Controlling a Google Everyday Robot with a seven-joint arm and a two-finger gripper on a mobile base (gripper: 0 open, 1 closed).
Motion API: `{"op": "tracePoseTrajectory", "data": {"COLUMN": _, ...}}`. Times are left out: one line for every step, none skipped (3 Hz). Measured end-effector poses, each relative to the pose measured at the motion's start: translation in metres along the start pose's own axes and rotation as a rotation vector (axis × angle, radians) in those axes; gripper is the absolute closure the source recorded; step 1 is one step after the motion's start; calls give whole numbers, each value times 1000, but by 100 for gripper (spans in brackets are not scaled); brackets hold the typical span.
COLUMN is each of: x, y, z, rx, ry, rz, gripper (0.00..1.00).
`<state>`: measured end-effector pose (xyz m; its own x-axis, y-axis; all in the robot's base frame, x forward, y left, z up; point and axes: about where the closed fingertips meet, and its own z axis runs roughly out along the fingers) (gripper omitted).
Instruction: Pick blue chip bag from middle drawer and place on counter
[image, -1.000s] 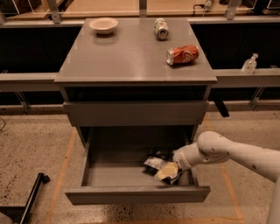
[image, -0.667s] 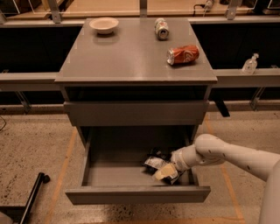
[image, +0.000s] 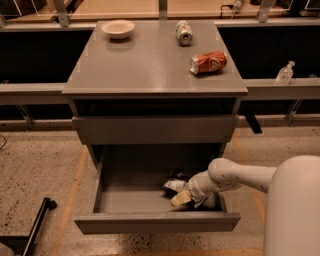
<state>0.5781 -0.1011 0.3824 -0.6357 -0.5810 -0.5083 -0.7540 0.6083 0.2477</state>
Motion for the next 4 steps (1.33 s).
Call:
{"op": "tracePoseTrajectory", "data": {"x": 3, "y": -3, "z": 2, "rx": 10, "ry": -6, "rz": 21, "gripper": 48}}
{"op": "tracePoseTrajectory", "data": {"x": 3, "y": -3, "z": 1, "rx": 11, "ry": -7, "rz": 23, "gripper": 72}}
{"op": "tracePoseTrajectory", "data": {"x": -2, "y": 3, "z": -19, "rx": 1, "ry": -56, "rz": 32, "gripper": 95}}
{"op": "tracePoseTrajectory", "data": {"x": -22, "y": 22, "z": -62, "rx": -24, "ry": -140, "rz": 3, "gripper": 100}}
